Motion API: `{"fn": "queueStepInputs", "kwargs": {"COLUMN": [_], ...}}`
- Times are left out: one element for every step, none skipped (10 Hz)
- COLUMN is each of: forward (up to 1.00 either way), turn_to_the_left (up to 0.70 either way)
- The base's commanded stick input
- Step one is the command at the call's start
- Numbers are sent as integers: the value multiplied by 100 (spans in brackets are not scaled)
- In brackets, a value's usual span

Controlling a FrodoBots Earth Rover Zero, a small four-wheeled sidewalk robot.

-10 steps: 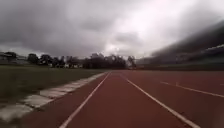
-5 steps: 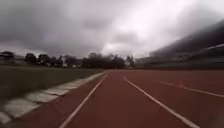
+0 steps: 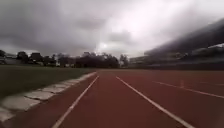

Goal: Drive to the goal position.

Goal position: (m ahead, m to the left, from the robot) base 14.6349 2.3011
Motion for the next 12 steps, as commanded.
{"fn": "queueStepInputs", "kwargs": {"forward": [70, 70, 70, 70, 70, 70, 70, 70, 70, 70, 70, 70], "turn_to_the_left": [0, 0, 0, 0, 0, 0, 0, 0, 0, 6, 8, 6]}}
